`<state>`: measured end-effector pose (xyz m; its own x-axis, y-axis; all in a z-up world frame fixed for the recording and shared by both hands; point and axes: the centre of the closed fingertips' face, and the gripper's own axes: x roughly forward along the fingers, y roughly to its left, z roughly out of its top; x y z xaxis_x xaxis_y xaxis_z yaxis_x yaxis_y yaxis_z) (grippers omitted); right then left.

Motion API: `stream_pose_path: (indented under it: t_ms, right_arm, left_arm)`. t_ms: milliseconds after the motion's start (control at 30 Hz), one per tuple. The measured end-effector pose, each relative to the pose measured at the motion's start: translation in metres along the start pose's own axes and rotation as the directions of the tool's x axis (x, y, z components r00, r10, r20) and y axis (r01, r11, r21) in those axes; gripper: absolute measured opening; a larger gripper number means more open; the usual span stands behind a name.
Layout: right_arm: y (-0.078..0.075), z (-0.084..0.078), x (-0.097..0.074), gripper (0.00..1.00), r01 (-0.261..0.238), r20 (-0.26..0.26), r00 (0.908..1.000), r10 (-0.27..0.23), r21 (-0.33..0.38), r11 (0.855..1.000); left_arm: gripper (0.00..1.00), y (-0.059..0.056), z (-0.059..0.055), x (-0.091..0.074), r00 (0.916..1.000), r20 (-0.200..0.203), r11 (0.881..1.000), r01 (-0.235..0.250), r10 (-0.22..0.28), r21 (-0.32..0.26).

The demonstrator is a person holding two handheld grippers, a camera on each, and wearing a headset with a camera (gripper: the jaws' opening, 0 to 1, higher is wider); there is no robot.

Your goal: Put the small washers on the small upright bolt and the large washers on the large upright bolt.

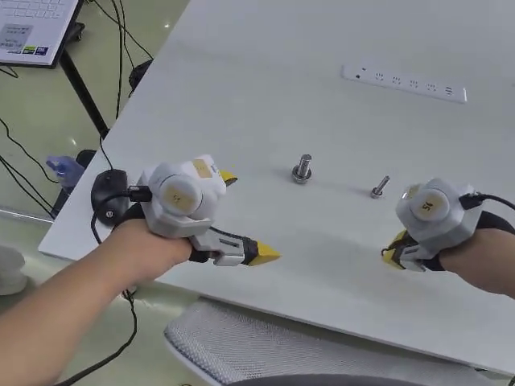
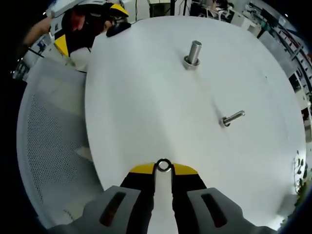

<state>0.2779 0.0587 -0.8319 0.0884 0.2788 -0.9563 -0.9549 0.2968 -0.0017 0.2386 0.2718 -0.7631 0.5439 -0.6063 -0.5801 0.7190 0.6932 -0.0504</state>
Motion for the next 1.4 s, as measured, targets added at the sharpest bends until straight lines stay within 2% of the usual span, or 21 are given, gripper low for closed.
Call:
stream_pose_path:
  t_ms: [133,300,500,567,700,967,1033,1400]
  right_arm:
    - [-0.015,0.001,-0.017,0.13,0.027,0.007,0.9996,-0.027,0.005,1.0]
    - [-0.032,0.007,-0.028,0.13,0.052,0.021,0.9984,-0.052,0.011,0.999]
    - [-0.052,0.026,-0.039,0.13,0.065,0.042,0.997,-0.065,0.008,0.998]
    - [-0.058,0.035,-0.04,0.13,0.062,0.064,0.996,-0.063,0.022,0.998]
    - [-0.071,0.047,-0.04,0.13,0.069,0.065,0.9954,-0.07,0.011,0.998]
    - [-0.09,0.059,-0.033,0.13,0.07,0.051,0.9963,-0.069,-0.019,0.997]
    - [-0.105,0.062,-0.028,0.13,0.068,0.048,0.9966,-0.067,-0.018,0.998]
    - [-0.104,0.066,-0.015,0.13,0.051,0.034,0.9982,-0.05,-0.037,0.998]
  left_arm:
    - [0.87,-0.002,-0.002,0.001,1.0,0.005,1.0,0.003,-0.003,-0.012]
    - [0.88,-0.004,-0.002,0.0,0.9999,0.01,1.0,0.007,-0.007,-0.016]
    - [0.9,-0.003,-0.002,0.0,0.9999,0.011,1.0,0.003,-0.003,-0.024]
    - [0.91,-0.003,-0.001,-0.001,0.9999,0.013,1.0,0.002,-0.002,-0.023]
    - [0.92,-0.004,-0.003,0.0,0.9999,0.008,1.0,0.006,-0.006,-0.011]
    - [0.96,-0.006,0.0,0.001,0.9997,0.022,1.0,0.011,-0.011,-0.023]
    - [0.96,-0.006,0.001,0.002,0.9996,0.024,1.0,0.013,-0.012,-0.023]
    - [0.99,-0.006,0.002,0.004,0.9994,0.025,0.999,0.025,-0.024,-0.026]
